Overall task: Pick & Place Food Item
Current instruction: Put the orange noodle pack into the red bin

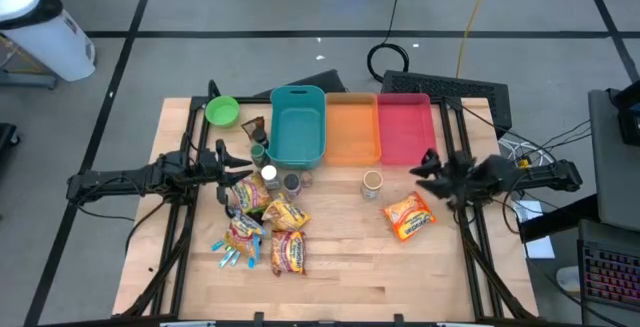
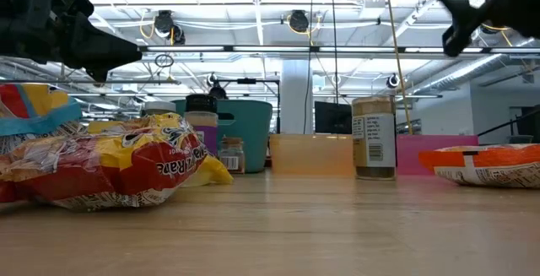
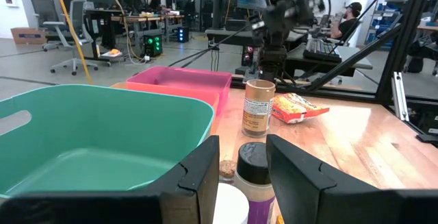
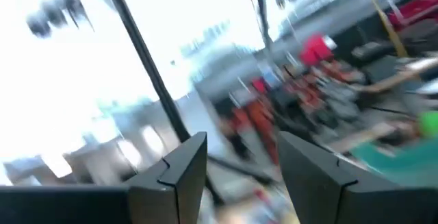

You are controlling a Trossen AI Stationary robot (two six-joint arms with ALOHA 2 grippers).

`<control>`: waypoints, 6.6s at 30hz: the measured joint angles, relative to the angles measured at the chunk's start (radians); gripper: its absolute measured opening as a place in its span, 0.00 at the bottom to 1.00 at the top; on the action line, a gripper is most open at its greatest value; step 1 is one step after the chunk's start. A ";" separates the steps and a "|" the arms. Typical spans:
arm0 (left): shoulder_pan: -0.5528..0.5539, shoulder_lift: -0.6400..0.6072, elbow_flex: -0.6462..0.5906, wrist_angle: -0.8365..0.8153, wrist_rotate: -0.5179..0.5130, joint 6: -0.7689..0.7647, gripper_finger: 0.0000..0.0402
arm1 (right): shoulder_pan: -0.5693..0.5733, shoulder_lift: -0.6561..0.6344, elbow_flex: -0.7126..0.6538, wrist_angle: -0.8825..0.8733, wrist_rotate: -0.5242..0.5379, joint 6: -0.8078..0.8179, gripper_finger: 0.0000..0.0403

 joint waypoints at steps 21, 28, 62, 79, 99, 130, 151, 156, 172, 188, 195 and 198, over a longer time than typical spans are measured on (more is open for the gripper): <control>0.000 0.000 0.000 0.000 0.000 0.000 0.32 | 0.000 0.001 0.000 0.068 -0.103 -0.246 0.42; 0.000 0.000 0.000 0.000 0.000 0.000 0.32 | 0.020 0.078 0.003 0.318 -0.184 -0.264 0.44; 0.000 0.000 0.000 0.000 0.000 0.000 0.32 | 0.385 0.969 0.488 -1.117 0.310 0.043 0.69; 0.000 0.000 0.000 0.000 0.000 0.000 0.32 | 0.367 0.993 0.487 -1.064 0.208 -0.052 0.37; 0.000 0.000 0.000 0.000 0.000 0.000 0.32 | 0.356 0.771 0.515 -1.037 0.174 -0.122 0.08; 0.000 0.000 0.000 0.000 0.000 0.000 0.32 | 0.089 0.559 0.518 -0.058 0.858 -1.121 0.05; 0.000 0.000 0.000 0.000 0.000 0.000 0.32 | -0.565 0.777 0.427 0.229 0.442 -1.030 0.05; 0.000 0.000 0.000 0.000 0.000 0.000 0.32 | -0.614 0.838 0.427 0.237 0.376 -0.967 0.05; 0.000 0.000 0.000 0.000 0.000 0.000 0.32 | -0.628 0.906 0.427 0.074 0.175 -0.716 0.05; 0.000 0.000 0.000 0.000 0.000 0.000 0.32 | -0.749 1.004 0.427 -0.552 0.051 -0.470 0.17; 0.000 0.000 0.000 0.000 0.000 0.000 0.32 | -0.748 1.014 0.427 -0.664 -0.052 -0.428 0.11; 0.000 0.000 0.000 0.000 0.000 0.000 0.32 | -0.755 1.025 0.427 -0.678 0.006 -0.443 0.08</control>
